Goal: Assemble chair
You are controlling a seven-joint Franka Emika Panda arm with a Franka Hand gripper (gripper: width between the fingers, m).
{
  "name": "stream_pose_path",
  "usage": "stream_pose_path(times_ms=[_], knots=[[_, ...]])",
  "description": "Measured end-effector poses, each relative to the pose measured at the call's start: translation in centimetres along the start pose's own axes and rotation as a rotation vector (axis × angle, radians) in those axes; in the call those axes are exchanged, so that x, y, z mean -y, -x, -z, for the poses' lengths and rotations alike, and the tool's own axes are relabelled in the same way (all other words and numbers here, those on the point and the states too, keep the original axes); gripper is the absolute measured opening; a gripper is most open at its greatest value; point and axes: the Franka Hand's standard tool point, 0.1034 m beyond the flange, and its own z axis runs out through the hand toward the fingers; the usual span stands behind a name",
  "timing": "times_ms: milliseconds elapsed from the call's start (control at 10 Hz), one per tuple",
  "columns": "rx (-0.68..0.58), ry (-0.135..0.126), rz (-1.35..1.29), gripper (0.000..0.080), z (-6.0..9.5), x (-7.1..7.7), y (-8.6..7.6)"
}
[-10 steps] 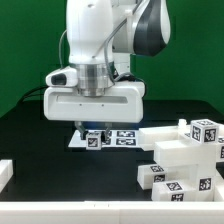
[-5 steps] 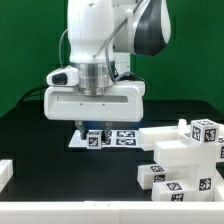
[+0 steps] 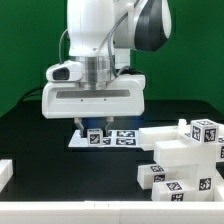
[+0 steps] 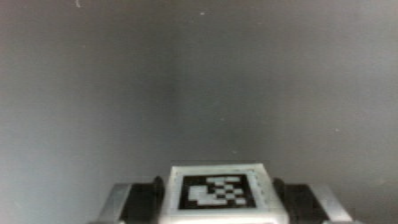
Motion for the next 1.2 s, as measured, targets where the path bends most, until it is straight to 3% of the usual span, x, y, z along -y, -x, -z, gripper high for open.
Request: stream_pose_path(times_ms=[300, 800, 1000, 1200], knots=[[0.025, 0.008, -0.366, 0.0284, -1.0, -0.1, 0.7], [0.025, 0.013, -0.716, 0.0284, -1.6, -0.3, 0.8], [-0.013, -0.026, -1.088, 0.0284, -1.9, -2.3, 1.5], [-0.008, -0.031, -1.183, 0.0284, -2.0, -2.1, 1.6]])
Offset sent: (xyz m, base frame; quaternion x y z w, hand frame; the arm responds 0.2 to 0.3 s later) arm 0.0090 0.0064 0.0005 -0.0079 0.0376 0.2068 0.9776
